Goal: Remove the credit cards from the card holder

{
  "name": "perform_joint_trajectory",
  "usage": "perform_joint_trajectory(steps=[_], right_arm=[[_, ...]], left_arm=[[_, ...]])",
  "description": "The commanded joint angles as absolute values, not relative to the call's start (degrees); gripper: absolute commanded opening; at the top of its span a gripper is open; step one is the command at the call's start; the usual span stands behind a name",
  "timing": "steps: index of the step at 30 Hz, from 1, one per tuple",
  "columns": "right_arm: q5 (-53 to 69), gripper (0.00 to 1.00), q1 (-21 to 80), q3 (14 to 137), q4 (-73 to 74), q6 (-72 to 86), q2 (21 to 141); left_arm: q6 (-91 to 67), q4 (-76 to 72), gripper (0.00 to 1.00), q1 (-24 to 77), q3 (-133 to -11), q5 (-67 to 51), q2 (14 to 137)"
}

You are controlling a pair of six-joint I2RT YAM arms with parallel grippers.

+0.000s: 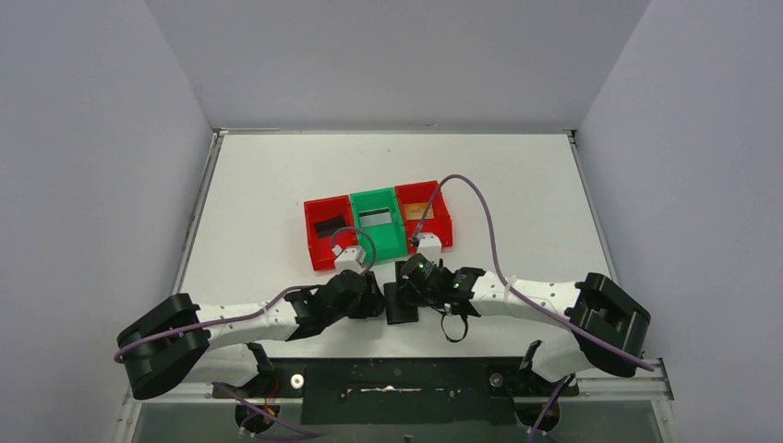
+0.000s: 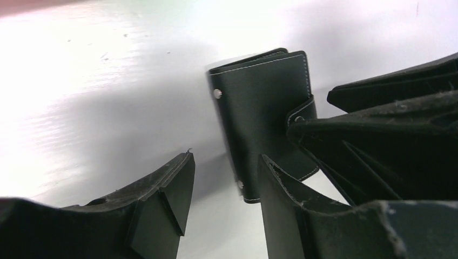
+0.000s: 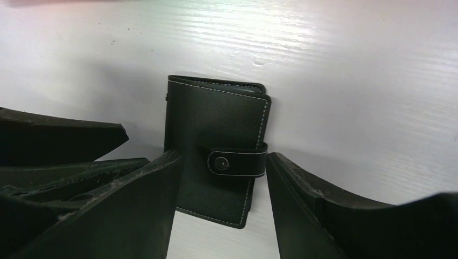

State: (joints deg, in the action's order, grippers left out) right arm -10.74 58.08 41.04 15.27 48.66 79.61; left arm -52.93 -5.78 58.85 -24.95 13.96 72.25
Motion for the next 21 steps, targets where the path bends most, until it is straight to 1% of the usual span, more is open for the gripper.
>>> perform_joint_trajectory(steps=[1, 7, 15, 17, 21], right_arm=[[-15.49, 0.58, 59.95, 45.33, 16.65, 47.57, 83.17], [-17.40, 0.51, 61.40, 47.92, 20.23, 48.00, 86.82], [-20.24, 0.48, 63.05, 49.43, 22.89, 48.55, 89.10], [-20.87, 0.44, 63.16, 49.24, 23.08, 49.37, 89.23], [-21.23, 0.31, 63.24, 47.97, 21.51, 49.92, 88.25]], left_arm=[[-56.19, -7.33, 0.46, 57.83, -23.89, 15.99, 69.62], [-55.02, -8.68, 0.46, 56.70, -23.44, 13.15, 69.62], [-52.20, -10.75, 0.46, 56.60, -25.94, 9.86, 73.63], [-51.72, -10.77, 0.46, 56.69, -26.77, 8.98, 74.99], [-51.55, -9.73, 0.46, 56.77, -28.59, 8.54, 77.58]])
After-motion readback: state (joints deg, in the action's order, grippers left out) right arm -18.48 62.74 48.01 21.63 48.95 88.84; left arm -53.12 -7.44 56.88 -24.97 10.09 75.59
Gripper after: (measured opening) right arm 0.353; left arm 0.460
